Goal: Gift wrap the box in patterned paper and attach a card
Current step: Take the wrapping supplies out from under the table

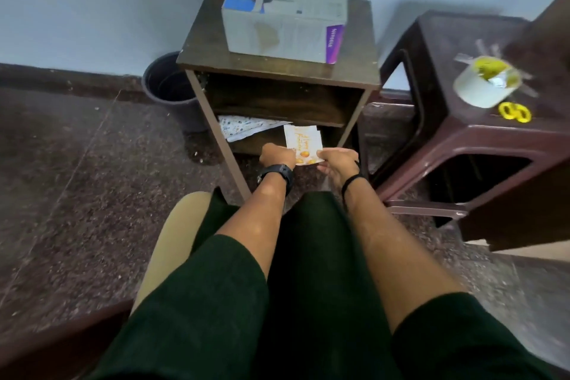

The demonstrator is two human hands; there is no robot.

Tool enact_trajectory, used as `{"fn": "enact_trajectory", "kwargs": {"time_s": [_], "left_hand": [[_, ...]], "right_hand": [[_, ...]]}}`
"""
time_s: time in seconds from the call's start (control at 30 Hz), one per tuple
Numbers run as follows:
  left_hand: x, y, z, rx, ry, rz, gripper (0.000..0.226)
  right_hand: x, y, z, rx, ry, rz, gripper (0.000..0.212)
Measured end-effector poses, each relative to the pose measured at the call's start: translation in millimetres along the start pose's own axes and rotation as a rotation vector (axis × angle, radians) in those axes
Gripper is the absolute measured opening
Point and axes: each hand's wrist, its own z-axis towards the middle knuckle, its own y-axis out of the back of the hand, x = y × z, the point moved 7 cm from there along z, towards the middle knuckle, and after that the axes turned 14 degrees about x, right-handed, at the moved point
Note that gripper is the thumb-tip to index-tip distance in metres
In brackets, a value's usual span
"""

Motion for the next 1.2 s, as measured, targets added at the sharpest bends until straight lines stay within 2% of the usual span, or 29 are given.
{"fn": "enact_trajectory", "kwargs": {"time_s": [0.07, 0.27, 0.37, 0.47, 0.5, 0.7, 0.8, 0.87, 1.0, 1.2], "left_hand": [[-8, -13, -26, 0.028, -0.075, 0.016, 0.033], [-53, -52, -83, 0.106, -0.335, 0.072, 0.01], [-81, -72, -95, 0.14, -0.416, 0.037, 0.017], [-113, -95, -114, 0.217, -0.493, 0.001, 0.007], [-126, -106, -118, 0.249, -0.515, -0.025, 0.014], [-167, -147, -110, 0.363, -0.514, -0.074, 0.025], [-188, -159, -92, 0.336, -0.502, -0.106, 0.023], [-206, -164, -76, 0.281, -0.504, -0.123, 0.02], [-253, -188, -44, 0.335, -0.523, -0.198, 0.021], [-309, -237, -1, 0.395, -0.557, -0.257, 0.024]], "right_hand": [[5, 18, -24, -0.026, 0.026, 0.019, 0.001], [45, 73, -74, -0.171, 0.175, 0.049, 0.011], [76, 99, -95, -0.249, 0.266, 0.048, 0.018], [103, 122, -106, -0.31, 0.319, 0.052, 0.018], [115, 132, -110, -0.341, 0.334, 0.051, 0.017], [154, 164, -108, -0.48, 0.401, -0.035, 0.01], [180, 169, -91, -0.496, 0.462, -0.163, 0.014], [206, 167, -79, -0.47, 0.514, -0.304, 0.005], [268, 176, -52, -0.492, 0.591, -0.567, 0.012], [336, 220, 12, -0.53, 0.539, -0.67, 0.022]]}}
